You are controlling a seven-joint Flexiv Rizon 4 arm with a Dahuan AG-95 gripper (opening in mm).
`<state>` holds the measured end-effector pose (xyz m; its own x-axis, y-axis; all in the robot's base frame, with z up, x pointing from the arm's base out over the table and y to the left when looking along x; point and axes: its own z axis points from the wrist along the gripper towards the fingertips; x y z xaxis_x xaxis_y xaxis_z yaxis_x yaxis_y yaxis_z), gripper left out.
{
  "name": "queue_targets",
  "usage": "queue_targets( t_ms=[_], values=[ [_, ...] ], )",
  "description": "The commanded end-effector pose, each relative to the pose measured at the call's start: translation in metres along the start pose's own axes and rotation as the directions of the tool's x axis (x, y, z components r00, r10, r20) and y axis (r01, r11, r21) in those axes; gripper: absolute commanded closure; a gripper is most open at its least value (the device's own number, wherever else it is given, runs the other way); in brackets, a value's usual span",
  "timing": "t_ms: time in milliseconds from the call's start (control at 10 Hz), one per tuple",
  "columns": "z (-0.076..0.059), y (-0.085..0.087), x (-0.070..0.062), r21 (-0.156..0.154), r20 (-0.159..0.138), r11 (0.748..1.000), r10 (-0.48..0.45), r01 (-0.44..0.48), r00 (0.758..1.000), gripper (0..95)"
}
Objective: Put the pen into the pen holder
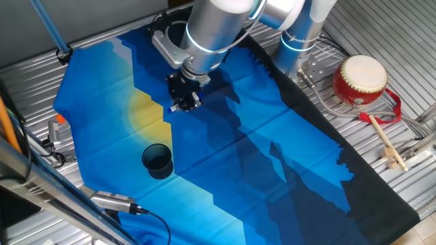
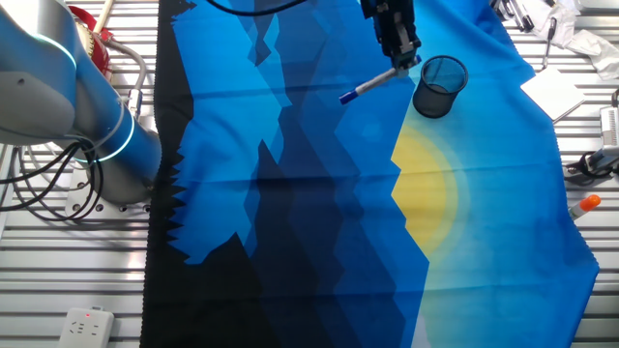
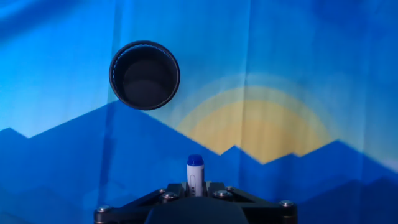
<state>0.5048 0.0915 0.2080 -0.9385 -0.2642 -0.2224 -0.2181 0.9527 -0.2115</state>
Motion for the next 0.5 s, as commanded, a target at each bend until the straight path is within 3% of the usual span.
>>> queue_targets(
  t_ms=[100,200,500],
  values=[
    [-0.0002,-0.0007,0.0007,-0.008,0.024,1.000,-0.018,0.018,1.000,95.0],
    [-0.0002,-0.0007,0.0007,-0.014,0.039,1.000,-0.027,0.028,0.999,95.0],
    [-0.0002,-0.0007,0.0007,-0.017,0.041,0.999,-0.044,0.045,0.998,95.0]
  ],
)
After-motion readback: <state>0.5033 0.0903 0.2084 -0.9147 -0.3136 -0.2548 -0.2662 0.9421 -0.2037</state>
